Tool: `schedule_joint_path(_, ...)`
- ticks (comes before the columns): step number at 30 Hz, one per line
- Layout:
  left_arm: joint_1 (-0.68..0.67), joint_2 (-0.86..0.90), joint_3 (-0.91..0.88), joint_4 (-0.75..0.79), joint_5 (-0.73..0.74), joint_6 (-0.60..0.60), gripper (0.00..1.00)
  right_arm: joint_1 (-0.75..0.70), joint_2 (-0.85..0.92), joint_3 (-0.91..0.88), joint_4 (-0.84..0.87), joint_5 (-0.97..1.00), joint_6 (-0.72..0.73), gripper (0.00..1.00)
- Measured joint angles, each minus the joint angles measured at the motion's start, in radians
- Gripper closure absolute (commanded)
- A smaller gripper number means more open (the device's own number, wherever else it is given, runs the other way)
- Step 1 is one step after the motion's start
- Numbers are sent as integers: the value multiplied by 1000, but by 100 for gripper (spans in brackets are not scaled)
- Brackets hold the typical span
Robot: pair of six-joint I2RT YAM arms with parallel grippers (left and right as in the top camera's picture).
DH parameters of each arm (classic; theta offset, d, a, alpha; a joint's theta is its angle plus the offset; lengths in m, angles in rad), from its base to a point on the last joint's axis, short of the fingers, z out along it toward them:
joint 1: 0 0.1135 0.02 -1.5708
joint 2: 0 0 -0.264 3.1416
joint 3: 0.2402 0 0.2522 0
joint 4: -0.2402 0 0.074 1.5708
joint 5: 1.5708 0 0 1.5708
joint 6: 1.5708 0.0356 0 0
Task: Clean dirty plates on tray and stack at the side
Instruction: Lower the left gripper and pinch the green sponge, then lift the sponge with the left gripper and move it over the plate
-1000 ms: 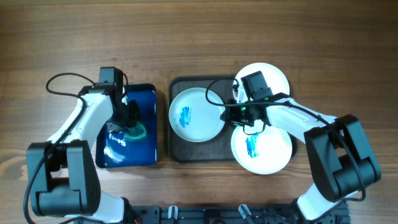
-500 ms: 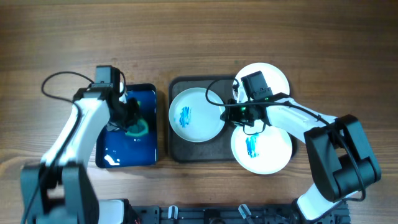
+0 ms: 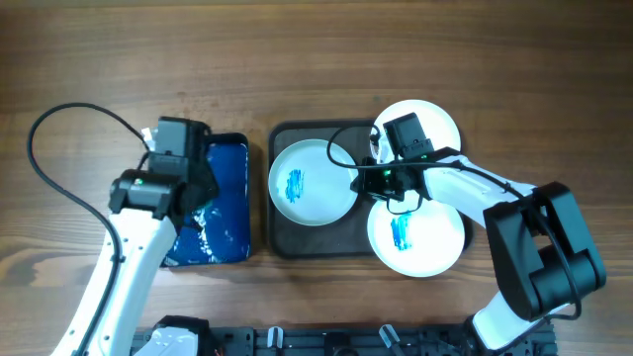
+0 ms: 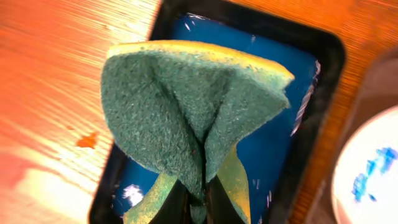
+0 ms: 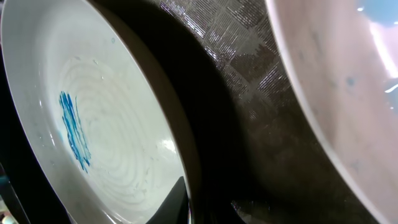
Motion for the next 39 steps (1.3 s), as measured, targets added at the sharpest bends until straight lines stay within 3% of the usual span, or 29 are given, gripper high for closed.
schedule_joint_path(12, -155, 119, 0, -11, -256, -140, 96, 0, 0, 0, 0, -1, 0, 89)
schedule_joint_path(39, -177, 158, 0, -2, -286, -182, 96, 0, 0, 0, 0, -1, 0, 89)
